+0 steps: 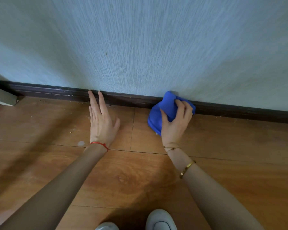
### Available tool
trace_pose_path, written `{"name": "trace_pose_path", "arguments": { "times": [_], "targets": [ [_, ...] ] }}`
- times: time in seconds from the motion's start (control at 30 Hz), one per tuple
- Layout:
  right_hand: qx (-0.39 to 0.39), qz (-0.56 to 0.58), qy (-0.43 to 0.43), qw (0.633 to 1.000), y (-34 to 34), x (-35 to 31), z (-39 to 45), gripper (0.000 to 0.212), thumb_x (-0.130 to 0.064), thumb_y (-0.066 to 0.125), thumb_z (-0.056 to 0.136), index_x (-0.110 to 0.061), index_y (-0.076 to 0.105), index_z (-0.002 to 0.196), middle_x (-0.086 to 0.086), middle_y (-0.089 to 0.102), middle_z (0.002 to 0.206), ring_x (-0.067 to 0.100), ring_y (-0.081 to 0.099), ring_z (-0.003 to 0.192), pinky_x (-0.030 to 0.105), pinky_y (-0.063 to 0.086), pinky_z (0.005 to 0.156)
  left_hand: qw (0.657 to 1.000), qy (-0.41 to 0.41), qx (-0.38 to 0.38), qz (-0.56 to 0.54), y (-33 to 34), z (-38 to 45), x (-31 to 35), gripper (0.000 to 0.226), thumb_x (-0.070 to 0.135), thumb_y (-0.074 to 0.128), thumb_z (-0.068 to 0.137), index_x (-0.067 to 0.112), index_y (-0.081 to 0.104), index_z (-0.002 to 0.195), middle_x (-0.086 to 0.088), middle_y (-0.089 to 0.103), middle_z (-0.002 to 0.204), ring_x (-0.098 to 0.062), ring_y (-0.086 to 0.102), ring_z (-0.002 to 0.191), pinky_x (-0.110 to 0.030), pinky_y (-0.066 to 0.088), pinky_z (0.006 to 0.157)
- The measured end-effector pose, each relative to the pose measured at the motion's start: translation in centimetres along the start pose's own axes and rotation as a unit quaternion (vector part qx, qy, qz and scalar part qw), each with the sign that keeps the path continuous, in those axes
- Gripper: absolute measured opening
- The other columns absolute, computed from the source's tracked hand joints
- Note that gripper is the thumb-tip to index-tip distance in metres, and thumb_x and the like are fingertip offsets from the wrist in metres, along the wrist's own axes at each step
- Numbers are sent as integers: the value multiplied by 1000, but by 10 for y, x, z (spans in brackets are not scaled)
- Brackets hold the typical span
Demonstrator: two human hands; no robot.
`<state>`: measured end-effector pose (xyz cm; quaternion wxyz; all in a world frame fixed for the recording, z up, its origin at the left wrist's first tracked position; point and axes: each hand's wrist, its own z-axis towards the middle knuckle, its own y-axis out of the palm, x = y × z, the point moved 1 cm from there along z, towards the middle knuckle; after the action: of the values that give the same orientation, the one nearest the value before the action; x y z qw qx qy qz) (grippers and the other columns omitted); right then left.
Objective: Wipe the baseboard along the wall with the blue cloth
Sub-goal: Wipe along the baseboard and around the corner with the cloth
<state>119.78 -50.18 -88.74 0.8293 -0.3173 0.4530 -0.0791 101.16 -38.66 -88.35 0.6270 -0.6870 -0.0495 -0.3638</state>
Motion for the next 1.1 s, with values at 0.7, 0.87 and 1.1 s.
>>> {"name": "trace_pose_path", "arguments": {
  "times": [0.7,0.87,1.1],
  "targets": [
    [52,62,111,990,-9,5,9,54,-22,80,80,-3,53,122,13,44,122,19,52,107,27,47,94,957,-205,0,-206,24,19,67,111,37,68,93,-10,-14,151,-28,-22,160,-38,0,153,-42,14,125],
    [61,70,122,988,-13,14,12,50,-16,80,81,-3,55,122,14,45,120,20,53,105,19,45,93,988,-106,36,-101,35,4,76,101,34,68,93,-12,1,153,-36,-10,159,-47,1,151,-50,9,125],
    [83,26,118,989,-33,31,22,49,-16,77,83,-2,55,125,17,43,123,22,50,109,17,42,96,951,-200,21,-237,50,-6,86,112,33,73,89,0,-10,156,-19,-16,165,-36,10,153,-46,24,123]
  ]
}}
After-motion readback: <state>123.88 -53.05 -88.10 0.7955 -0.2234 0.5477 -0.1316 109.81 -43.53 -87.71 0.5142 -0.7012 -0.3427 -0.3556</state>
